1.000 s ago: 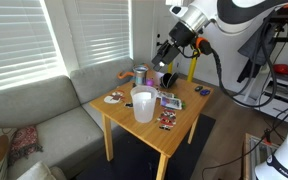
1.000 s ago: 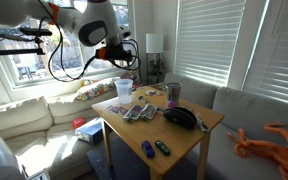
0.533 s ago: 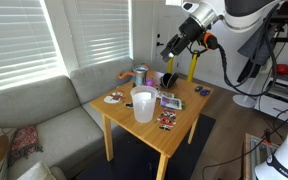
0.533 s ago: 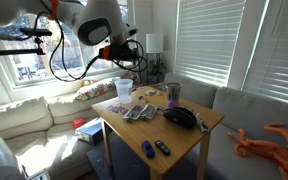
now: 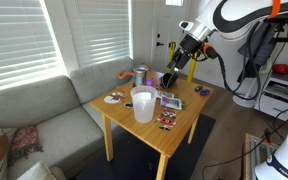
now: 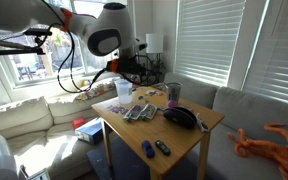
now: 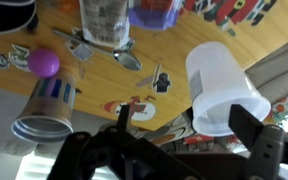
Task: Empty the plastic cup then set one squishy drink upright on the table
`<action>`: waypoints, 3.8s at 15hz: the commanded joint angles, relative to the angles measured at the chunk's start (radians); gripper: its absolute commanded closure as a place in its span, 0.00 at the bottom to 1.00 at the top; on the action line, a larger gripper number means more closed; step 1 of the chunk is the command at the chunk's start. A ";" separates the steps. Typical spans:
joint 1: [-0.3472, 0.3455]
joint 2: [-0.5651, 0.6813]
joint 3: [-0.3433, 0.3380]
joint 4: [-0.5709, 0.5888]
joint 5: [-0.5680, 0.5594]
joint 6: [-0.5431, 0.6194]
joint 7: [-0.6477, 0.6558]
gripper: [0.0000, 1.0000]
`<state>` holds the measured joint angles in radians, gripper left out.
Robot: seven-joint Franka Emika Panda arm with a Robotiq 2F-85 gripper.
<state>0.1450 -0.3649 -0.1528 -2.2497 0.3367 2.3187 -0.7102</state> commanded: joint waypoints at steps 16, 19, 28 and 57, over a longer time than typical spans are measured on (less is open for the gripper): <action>-0.130 0.074 0.001 -0.112 -0.186 -0.327 -0.193 0.00; -0.126 0.081 -0.013 -0.126 -0.174 -0.305 -0.286 0.00; -0.117 0.111 -0.005 -0.182 -0.152 -0.112 -0.339 0.17; -0.152 0.095 0.023 -0.008 -0.351 -0.426 -0.399 0.96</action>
<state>0.0250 -0.2479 -0.1506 -2.3413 0.1248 2.0543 -1.1101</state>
